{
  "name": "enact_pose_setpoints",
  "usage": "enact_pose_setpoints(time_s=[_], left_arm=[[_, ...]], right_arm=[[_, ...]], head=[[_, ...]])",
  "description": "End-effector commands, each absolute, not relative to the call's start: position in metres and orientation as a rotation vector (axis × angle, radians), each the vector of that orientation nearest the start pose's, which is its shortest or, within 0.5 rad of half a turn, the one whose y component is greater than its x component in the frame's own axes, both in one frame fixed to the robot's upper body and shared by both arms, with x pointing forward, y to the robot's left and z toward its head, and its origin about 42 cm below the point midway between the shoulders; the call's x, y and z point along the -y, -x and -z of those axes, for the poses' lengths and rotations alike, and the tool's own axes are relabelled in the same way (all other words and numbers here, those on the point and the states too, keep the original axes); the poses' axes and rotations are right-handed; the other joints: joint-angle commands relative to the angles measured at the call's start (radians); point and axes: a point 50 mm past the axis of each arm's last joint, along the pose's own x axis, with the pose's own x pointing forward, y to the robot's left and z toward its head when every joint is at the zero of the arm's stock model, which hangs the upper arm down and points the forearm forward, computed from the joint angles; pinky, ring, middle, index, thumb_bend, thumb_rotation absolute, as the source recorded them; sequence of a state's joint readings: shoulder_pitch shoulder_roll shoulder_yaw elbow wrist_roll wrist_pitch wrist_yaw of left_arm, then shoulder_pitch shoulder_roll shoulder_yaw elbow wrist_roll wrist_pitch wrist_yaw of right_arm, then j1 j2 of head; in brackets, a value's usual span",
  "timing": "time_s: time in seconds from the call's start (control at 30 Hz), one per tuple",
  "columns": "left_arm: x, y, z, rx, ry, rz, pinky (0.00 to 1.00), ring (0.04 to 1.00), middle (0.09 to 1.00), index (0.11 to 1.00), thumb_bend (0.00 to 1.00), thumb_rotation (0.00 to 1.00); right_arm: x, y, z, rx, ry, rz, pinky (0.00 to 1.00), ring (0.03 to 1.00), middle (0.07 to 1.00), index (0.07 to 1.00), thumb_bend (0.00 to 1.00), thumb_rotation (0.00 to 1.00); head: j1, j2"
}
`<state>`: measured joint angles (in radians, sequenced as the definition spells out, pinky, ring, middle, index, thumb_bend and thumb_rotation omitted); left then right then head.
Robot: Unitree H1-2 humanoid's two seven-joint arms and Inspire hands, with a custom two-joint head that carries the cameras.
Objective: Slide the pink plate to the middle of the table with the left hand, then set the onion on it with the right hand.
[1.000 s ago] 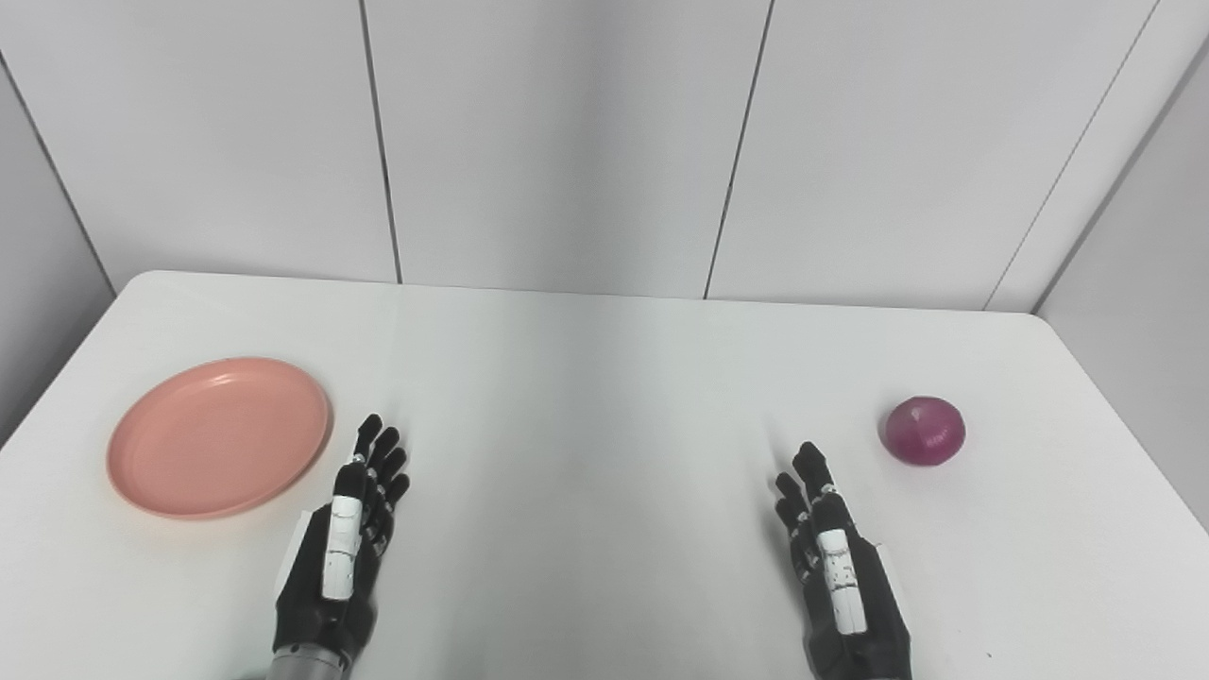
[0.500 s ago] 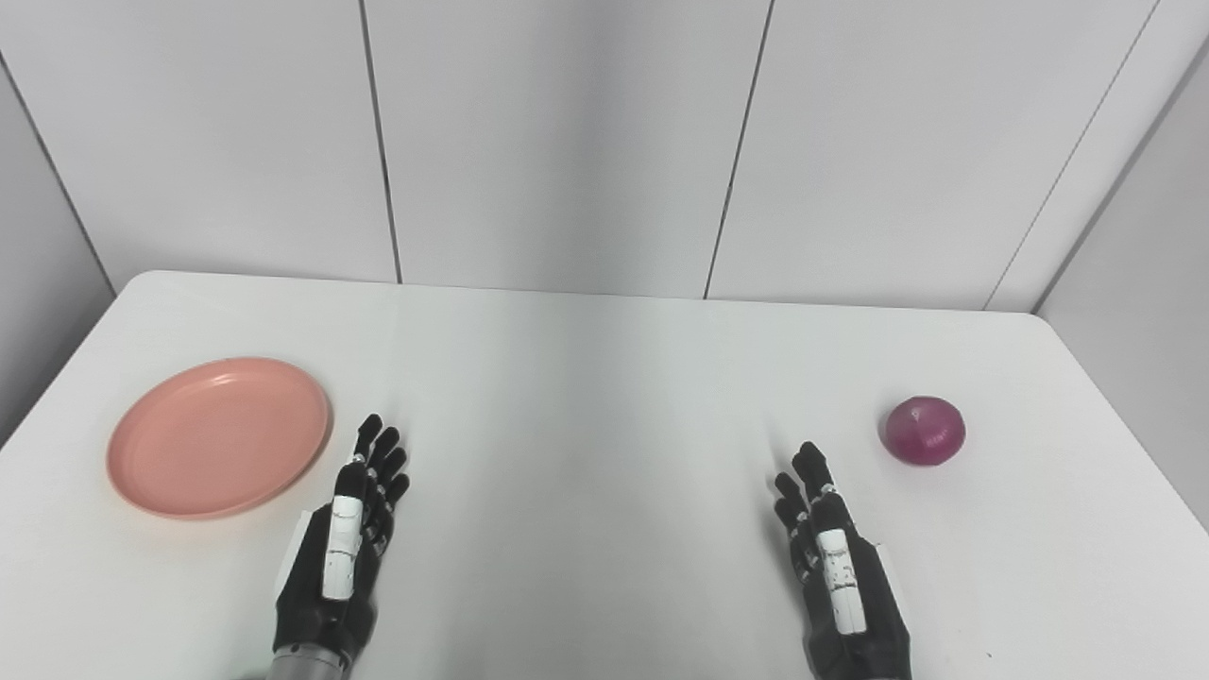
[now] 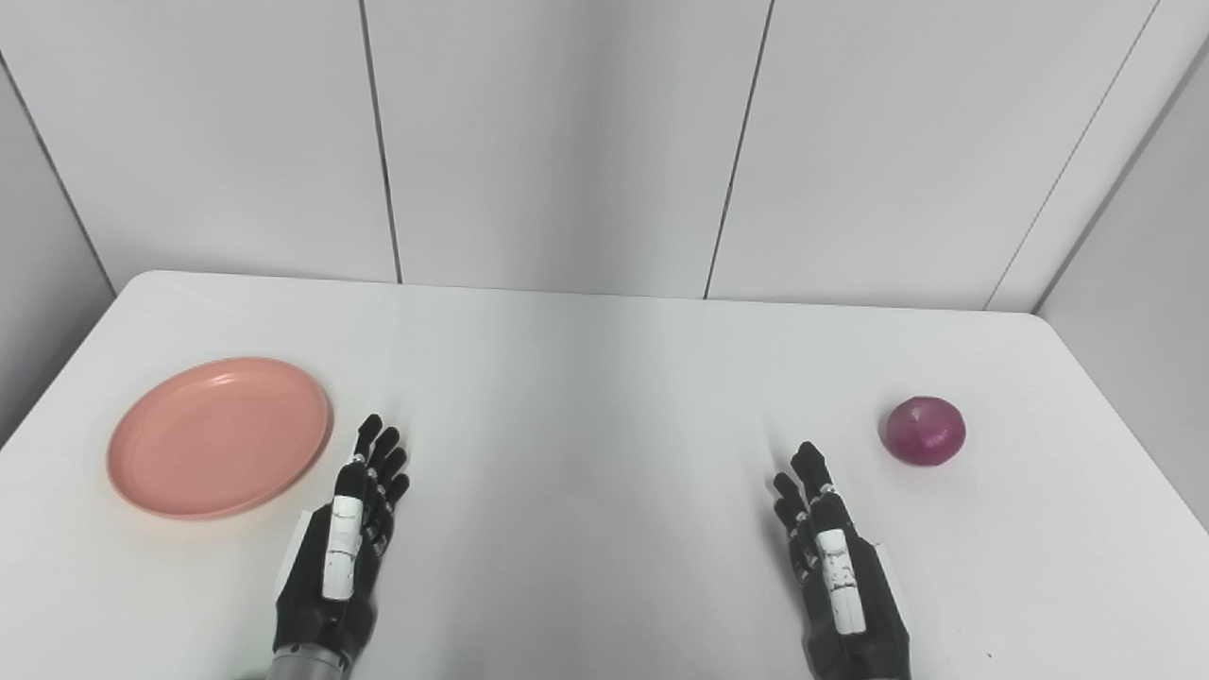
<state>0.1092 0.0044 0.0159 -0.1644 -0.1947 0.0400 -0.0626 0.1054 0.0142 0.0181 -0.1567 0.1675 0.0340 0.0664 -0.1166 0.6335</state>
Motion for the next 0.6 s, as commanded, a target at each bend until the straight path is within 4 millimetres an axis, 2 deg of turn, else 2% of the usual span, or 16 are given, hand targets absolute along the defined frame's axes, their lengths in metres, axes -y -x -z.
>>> enact_pose_setpoints(time_s=[0.0, 0.13, 0.27, 0.3, 0.33, 0.37, 0.4, 0.43, 0.47, 0.5, 0.53, 0.57], left_arm=[[-0.226, -0.215, -0.090, -0.060, 0.185, 0.006, 1.00, 1.000, 1.000, 1.000, 0.81, 0.95], [-0.226, -0.215, -0.090, -0.059, 0.189, 0.007, 1.00, 1.000, 1.000, 1.000, 0.81, 0.95], [-0.223, -0.214, -0.088, -0.064, 0.185, 0.007, 1.00, 1.000, 1.000, 1.000, 0.82, 0.95], [-0.222, -0.214, -0.087, -0.064, 0.181, 0.008, 1.00, 1.000, 1.000, 1.000, 0.81, 0.96], [-0.220, -0.214, -0.086, -0.063, 0.179, 0.009, 1.00, 1.000, 1.000, 1.000, 0.81, 0.96], [-0.217, -0.214, -0.085, -0.062, 0.183, 0.009, 1.00, 1.000, 1.000, 1.000, 0.80, 0.95], [-0.215, -0.213, -0.084, -0.060, 0.186, 0.008, 1.00, 1.000, 1.000, 1.000, 0.80, 0.95], [-0.211, -0.213, -0.083, -0.060, 0.187, 0.008, 1.00, 1.000, 1.000, 1.000, 0.79, 0.94], [-0.209, -0.213, -0.082, -0.059, 0.187, 0.009, 1.00, 1.000, 1.000, 1.000, 0.79, 0.94], [-0.204, -0.213, -0.081, -0.056, 0.185, 0.010, 1.00, 1.000, 1.000, 1.000, 0.79, 0.94], [-0.201, -0.213, -0.080, -0.053, 0.182, 0.011, 1.00, 1.000, 1.000, 1.000, 0.79, 0.93], [-0.197, -0.213, -0.079, -0.047, 0.181, 0.011, 1.00, 1.000, 1.000, 1.000, 0.80, 0.91]], right_arm=[[0.201, -0.237, -0.090, -0.079, -0.199, -0.065, 0.99, 0.971, 0.996, 0.981, 0.82, 0.81], [0.201, -0.237, -0.090, -0.079, -0.198, -0.065, 0.98, 0.968, 0.994, 0.979, 0.83, 0.81], [0.204, -0.236, -0.088, -0.078, -0.198, -0.065, 0.99, 0.969, 0.994, 0.983, 0.81, 0.81], [0.205, -0.236, -0.087, -0.078, -0.198, -0.066, 0.99, 0.971, 0.995, 0.984, 0.81, 0.81], [0.207, -0.236, -0.086, -0.077, -0.198, -0.066, 0.99, 0.974, 0.996, 0.985, 0.80, 0.82], [0.210, -0.235, -0.085, -0.074, -0.197, -0.068, 0.99, 0.976, 0.997, 0.987, 0.80, 0.82], [0.212, -0.235, -0.084, -0.072, -0.196, -0.069, 1.00, 0.979, 0.999, 0.992, 0.80, 0.82], [0.215, -0.234, -0.082, -0.069, -0.195, -0.069, 1.00, 0.981, 1.000, 0.994, 0.80, 0.83], [0.218, -0.234, -0.081, -0.067, -0.194, -0.069, 1.00, 0.983, 1.000, 0.996, 0.81, 0.83], [0.223, -0.233, -0.079, -0.068, -0.193, -0.068, 1.00, 0.983, 1.000, 0.997, 0.81, 0.83], [0.226, -0.233, -0.078, -0.069, -0.193, -0.068, 1.00, 0.988, 1.000, 0.999, 0.82, 0.83], [0.230, -0.232, -0.076, -0.071, -0.192, -0.066, 1.00, 0.994, 1.000, 1.000, 0.83, 0.83]], head=[[0.001, -0.001], [0.004, -0.002], [0.034, -0.020], [0.067, -0.034], [0.067, -0.034], [0.105, -0.050], [0.105, -0.050], [0.150, -0.069], [0.150, -0.069], [0.193, -0.088], [0.193, -0.088], [0.225, -0.103]])
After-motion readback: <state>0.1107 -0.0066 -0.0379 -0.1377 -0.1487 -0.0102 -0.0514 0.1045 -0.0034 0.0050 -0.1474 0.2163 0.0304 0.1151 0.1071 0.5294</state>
